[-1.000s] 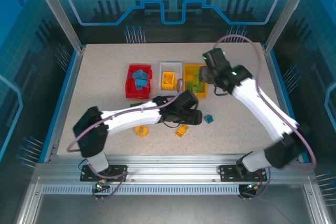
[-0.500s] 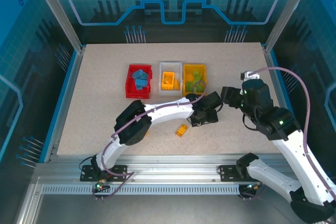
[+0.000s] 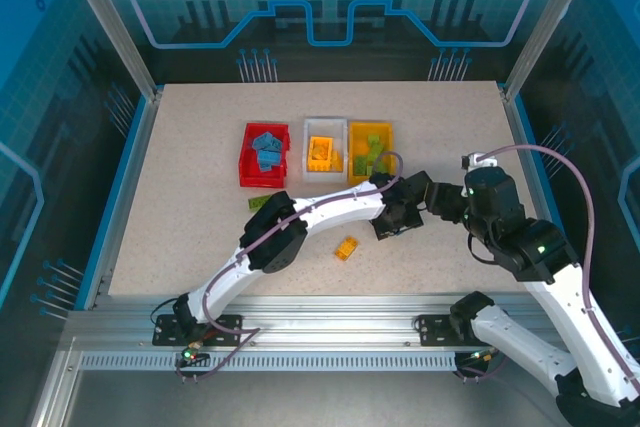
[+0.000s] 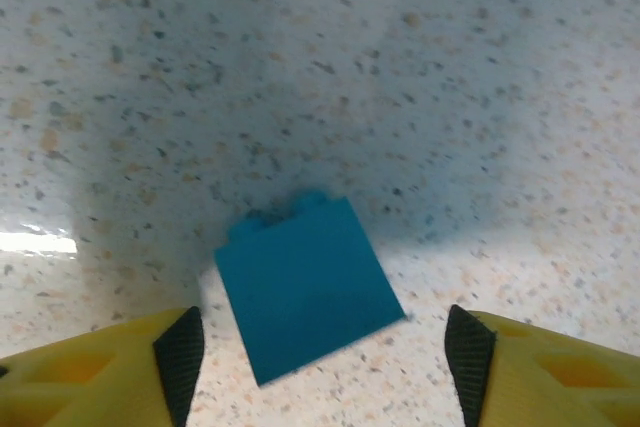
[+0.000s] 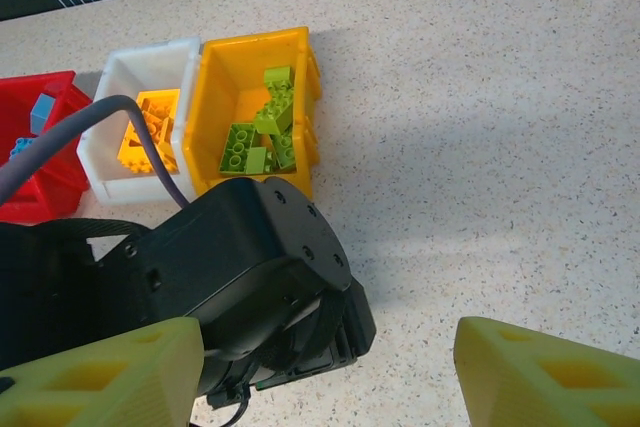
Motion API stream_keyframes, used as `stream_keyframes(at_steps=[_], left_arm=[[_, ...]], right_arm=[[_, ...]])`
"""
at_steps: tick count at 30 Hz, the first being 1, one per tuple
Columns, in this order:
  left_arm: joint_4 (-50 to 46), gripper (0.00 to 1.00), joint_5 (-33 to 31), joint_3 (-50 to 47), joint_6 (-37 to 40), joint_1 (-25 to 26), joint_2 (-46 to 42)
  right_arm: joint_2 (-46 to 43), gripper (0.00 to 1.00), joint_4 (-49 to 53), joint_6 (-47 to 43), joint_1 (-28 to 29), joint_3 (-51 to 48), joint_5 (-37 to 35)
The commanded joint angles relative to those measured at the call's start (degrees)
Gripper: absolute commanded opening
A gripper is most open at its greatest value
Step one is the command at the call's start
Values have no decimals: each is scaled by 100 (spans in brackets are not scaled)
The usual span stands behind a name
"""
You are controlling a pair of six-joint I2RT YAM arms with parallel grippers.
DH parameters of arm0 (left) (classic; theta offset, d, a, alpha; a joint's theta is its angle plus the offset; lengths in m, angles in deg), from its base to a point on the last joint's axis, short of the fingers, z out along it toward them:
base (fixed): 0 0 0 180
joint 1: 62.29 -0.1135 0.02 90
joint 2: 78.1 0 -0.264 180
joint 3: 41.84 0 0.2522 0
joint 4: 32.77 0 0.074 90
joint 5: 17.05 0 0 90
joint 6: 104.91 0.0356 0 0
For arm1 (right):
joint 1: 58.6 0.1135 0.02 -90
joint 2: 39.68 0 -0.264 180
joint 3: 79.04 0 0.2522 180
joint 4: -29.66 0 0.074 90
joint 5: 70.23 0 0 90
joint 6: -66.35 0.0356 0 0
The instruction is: Sort the legos into containers by color
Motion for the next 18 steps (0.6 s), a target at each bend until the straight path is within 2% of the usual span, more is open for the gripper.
stream_keyframes(at_steps=[1, 4, 9, 12, 14, 18], left_arm=[[-517, 62, -127, 311, -142, -89, 183], [-481, 53, -53, 348, -122, -129, 283], [-256, 30, -130, -9, 4, -140, -3], [75, 27, -325, -644, 35, -159, -601], [213, 27, -495, -1132, 109, -207, -1130], [476, 28, -840, -2411, 514, -464, -2604]], right_arm=[[-130, 69, 139, 98, -75, 130, -14], [-200, 68, 165, 147, -74, 133, -1], [-300, 68, 183, 196, -75, 129, 15], [-311, 68, 126, 140, -70, 102, 167], [-310, 69, -71, -8, -70, 47, 538], [-187, 68, -908, -394, -16, -178, 2132]])
